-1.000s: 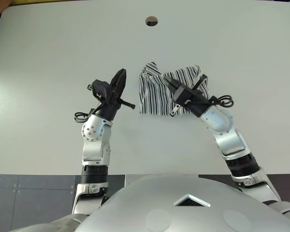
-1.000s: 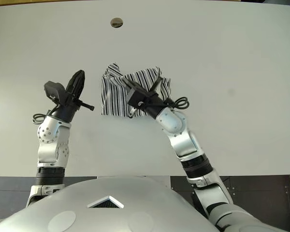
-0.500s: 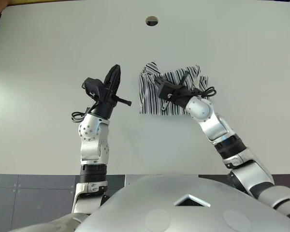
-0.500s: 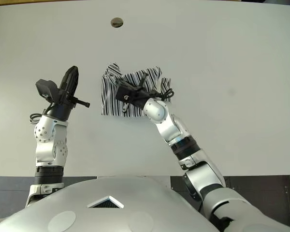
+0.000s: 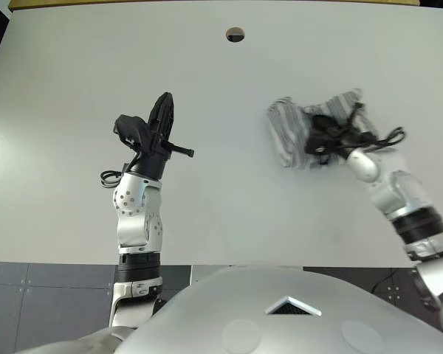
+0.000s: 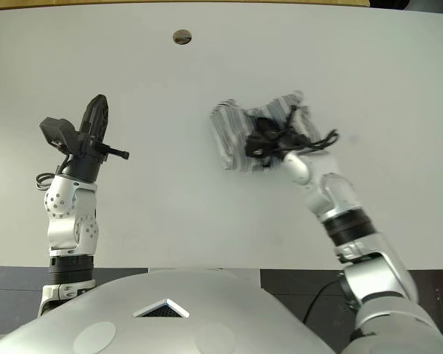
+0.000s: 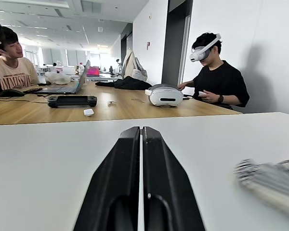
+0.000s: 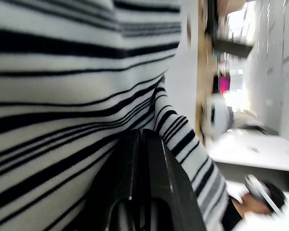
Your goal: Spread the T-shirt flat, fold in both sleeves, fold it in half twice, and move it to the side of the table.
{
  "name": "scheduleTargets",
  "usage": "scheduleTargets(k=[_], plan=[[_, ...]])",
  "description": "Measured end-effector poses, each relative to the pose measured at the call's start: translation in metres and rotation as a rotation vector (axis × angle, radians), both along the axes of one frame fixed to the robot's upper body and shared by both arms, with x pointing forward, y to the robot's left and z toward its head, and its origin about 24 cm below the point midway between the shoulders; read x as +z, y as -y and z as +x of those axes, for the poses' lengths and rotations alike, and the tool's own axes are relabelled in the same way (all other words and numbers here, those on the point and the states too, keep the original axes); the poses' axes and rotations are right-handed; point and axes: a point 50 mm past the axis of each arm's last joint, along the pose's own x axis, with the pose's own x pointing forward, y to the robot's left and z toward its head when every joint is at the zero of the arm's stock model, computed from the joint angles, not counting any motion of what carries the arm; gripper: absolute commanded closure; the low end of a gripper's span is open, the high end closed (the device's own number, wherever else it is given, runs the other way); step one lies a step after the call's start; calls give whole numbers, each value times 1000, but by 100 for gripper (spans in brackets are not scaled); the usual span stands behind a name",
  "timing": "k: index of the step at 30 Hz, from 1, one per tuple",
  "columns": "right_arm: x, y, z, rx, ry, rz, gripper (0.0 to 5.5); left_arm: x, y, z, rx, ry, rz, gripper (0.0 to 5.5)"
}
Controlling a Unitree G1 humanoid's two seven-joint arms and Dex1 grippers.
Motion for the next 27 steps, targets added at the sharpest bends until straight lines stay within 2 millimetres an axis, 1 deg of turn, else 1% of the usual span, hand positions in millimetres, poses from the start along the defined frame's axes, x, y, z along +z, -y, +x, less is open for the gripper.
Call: scheduleTargets(k=[3, 4, 8, 10, 11, 12, 13, 14, 15, 16, 17, 18, 21, 23, 24, 27], plan=[[7, 51, -9, -135, -1, -106, 540, 0, 0, 0, 2, 0, -1, 536], [10, 63, -13, -164, -8, -135, 540, 0, 0, 0, 3, 0, -2, 536], [12, 83, -15, -259, 0, -165, 540, 0, 1, 0, 6, 1, -10, 536], [14, 89, -15, -295, 24, -157, 540, 0, 0, 0, 8, 2, -10, 536], [18, 87, -14, -308, 70, -96, 540, 0, -2, -1, 14, 1, -12, 536], [27, 75, -10, -293, 162, 21, 540, 0, -3, -1, 19, 1, -12, 536], [43, 56, -7, -259, 281, 195, 540, 0, -4, -1, 21, 1, -10, 536], [63, 33, -7, -211, 405, 414, 540, 0, -7, -1, 26, -4, -4, 536], [77, 18, -12, -179, 479, 597, 540, -1, -10, -3, 43, -7, 3, 536], [86, 7, -22, -159, 533, 781, 540, -3, -16, -6, 76, -21, 22, 536], [87, 5, -31, -169, 555, 883, 540, -5, -20, -10, 98, -32, 34, 536], [81, 6, -48, -222, 595, 1019, 540, -8, -25, -20, 134, -44, 84, 536], [64, 22, -77, -334, 653, 1098, 540, -12, -35, -43, 231, -41, 247, 536], [42, 31, -101, -451, 624, 1156, 540, -9, -47, -60, 330, 1, 348, 536], [41, 30, -107, -446, 631, 1166, 540, -5, -51, -63, 361, 38, 365, 536], [48, 24, -109, -397, 683, 1179, 540, 2, -49, -62, 370, 110, 403, 536]])
